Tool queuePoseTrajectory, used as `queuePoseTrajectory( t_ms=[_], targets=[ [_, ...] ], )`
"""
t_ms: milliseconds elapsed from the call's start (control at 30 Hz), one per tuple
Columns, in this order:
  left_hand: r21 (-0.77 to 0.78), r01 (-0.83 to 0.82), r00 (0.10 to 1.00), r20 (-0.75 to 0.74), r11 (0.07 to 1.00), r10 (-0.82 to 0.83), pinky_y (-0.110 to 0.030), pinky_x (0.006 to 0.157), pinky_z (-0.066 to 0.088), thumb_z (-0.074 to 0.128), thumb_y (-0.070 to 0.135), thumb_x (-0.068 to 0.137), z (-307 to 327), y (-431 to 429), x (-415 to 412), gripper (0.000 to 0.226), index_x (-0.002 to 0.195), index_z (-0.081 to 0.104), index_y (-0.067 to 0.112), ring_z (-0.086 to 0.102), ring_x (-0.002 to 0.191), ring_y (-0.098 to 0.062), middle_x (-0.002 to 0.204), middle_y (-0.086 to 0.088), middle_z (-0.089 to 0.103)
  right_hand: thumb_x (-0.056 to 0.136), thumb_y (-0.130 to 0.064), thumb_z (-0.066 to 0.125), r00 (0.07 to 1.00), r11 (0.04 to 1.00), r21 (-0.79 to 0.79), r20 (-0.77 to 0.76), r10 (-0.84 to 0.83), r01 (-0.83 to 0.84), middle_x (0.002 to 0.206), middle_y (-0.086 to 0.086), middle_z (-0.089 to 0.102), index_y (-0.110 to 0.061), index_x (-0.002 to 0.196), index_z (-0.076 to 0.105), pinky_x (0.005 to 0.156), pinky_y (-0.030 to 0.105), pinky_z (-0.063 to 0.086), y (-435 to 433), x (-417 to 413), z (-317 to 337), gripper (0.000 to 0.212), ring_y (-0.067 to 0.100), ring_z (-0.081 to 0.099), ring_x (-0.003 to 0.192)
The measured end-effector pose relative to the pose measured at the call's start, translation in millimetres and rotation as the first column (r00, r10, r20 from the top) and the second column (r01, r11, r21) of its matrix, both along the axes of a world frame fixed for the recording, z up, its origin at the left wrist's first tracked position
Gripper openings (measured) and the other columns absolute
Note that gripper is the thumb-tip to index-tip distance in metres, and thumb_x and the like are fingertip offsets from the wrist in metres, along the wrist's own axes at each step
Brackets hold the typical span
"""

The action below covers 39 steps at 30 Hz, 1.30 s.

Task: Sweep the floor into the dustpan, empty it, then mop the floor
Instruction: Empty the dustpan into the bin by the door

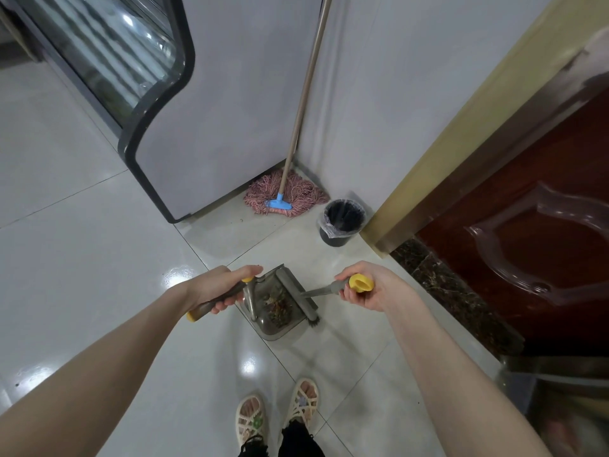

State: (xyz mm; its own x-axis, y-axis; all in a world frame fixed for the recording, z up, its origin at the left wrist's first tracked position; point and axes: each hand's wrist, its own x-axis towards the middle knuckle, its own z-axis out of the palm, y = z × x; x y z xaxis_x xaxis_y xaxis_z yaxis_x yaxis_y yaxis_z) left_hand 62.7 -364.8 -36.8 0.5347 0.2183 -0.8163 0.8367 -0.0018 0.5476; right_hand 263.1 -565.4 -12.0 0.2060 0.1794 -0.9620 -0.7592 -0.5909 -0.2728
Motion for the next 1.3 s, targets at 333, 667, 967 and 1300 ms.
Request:
queuePoseTrajectory(
  t_ms=[333,667,967,1300],
  targets=[
    [0.099,-0.027,0.991,0.136,0.995,0.013,-0.021,0.04,0.031,0.055,0.065,0.08,11.7,-11.9,0.1,0.063,0.058,0.048,0.006,0.036,0.041,-0.018,0.051,-0.008,0.042,0.087,-0.003,0.058,0.993,0.997,-0.002,0.078,0.083,-0.083,0.072,0.014,0.047,-0.003,0.1,0.045,0.029,0.015,0.04,-8.6,1.3,19.4,0.018,0.01,0.047,0.029],
    [0.166,-0.007,0.977,0.209,0.986,-0.028,-0.022,0.042,0.03,0.056,0.066,0.079,49.8,-11.0,5.0,0.064,0.049,0.047,0.01,0.035,0.038,-0.016,0.043,-0.004,0.041,0.088,-0.004,0.058,0.991,0.996,0.04,0.113,0.074,-0.078,0.069,0.011,0.043,-0.001,0.103,0.043,0.031,0.014,0.042,-4.9,2.2,42.1,0.021,0.01,0.047,0.029],
    [0.223,0.018,0.957,0.28,0.975,-0.082,-0.023,0.041,0.028,0.057,0.065,0.079,81.7,-2.7,12.9,0.062,0.052,0.049,0.01,0.034,0.039,-0.016,0.047,-0.005,0.043,0.09,-0.002,0.052,0.986,0.992,0.1,0.152,0.063,-0.078,0.066,0.008,0.034,-0.005,0.087,0.045,0.028,0.013,0.038,-12.0,3.0,61.1,0.008,0.01,0.042,0.027],
    [0.275,0.069,0.94,0.303,0.959,-0.155,-0.021,0.038,0.029,0.054,0.09,0.047,105.0,5.7,17.4,0.078,0.053,0.05,0.013,0.035,0.038,-0.013,0.047,-0.002,0.043,0.088,-0.001,0.054,0.973,0.989,0.122,0.222,0.059,-0.088,0.066,0.009,0.037,-0.002,0.088,0.047,0.029,0.014,0.039,-26.9,2.5,93.0,0.007,0.009,0.043,0.028]
  ],
)
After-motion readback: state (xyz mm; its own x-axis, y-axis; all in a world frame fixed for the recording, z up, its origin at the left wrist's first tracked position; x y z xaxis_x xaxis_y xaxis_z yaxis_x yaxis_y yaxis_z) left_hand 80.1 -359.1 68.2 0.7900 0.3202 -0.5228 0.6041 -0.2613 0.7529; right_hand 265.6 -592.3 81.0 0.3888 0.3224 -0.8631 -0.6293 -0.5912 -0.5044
